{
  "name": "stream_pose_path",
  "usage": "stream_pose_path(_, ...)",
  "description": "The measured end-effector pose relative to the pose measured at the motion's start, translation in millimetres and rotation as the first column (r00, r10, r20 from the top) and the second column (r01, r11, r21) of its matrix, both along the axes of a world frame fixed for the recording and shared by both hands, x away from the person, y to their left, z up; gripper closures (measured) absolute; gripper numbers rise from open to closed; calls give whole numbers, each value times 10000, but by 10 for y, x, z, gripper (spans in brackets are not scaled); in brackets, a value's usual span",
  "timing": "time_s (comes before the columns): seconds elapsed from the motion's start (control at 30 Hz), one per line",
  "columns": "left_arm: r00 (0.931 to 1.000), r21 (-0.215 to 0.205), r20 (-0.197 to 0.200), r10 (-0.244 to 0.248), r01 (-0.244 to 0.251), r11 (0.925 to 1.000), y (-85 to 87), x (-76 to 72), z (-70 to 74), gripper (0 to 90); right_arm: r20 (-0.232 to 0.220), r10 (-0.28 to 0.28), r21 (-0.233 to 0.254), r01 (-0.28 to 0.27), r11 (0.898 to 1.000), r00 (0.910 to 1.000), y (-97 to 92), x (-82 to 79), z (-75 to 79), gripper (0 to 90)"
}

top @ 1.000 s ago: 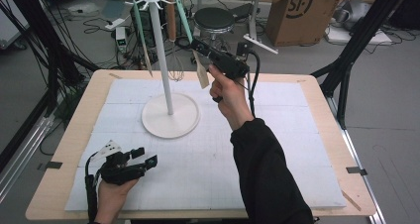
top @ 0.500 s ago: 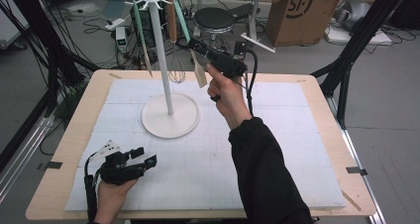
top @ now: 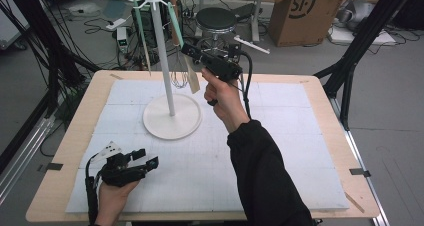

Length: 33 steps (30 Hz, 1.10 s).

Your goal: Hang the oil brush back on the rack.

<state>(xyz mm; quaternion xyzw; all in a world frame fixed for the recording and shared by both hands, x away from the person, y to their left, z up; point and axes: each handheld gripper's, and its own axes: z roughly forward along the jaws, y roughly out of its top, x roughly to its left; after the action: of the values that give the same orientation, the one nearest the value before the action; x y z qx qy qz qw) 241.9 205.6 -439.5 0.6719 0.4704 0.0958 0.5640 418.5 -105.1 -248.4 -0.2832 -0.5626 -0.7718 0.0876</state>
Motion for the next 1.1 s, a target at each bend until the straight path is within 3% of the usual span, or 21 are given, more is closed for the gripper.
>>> stream_pose_path(0.13, 10000, 34, 16, -12, 12, 10000, 1, -1, 1, 282, -36, 68, -44, -68, 10000, 10000, 17, 1, -6, 818)
stream_pose_path(0.23, 10000, 18, 25, 3, -3, 10000, -4, -2, 0, 282, 114, -191, -308, 194, 9993, 9998, 20, -7, -3, 783)
stream_pose_path(0.43, 10000, 26, 36, 18, -19, 10000, -3, -4, 0, 282, 45, -656, -603, 658, 9960, 9978, -2, -10, -12, 545)
stream_pose_path(0.6, 10000, 26, 48, -14, 14, 10000, -3, -9, 3, 282, 346, -1621, -1197, 1651, 9790, 9862, -84, -88, -56, 338)
stream_pose_path(0.87, 9999, 36, 142, -19, 19, 10000, -18, -21, 14, 282, 225, -1768, -1711, 1780, 9690, 9840, -287, -234, -294, 259)
stream_pose_path(0.97, 9998, 18, 214, -21, 21, 10000, -23, -27, 17, 282, 321, -1969, -2193, 1991, 9551, 9799, -378, -338, -420, 220)
stream_pose_path(1.1, 9996, -12, 291, -32, 33, 10000, -29, -32, 21, 280, 371, -2080, -2405, 2108, 9475, 9774, -515, -456, -571, 212)
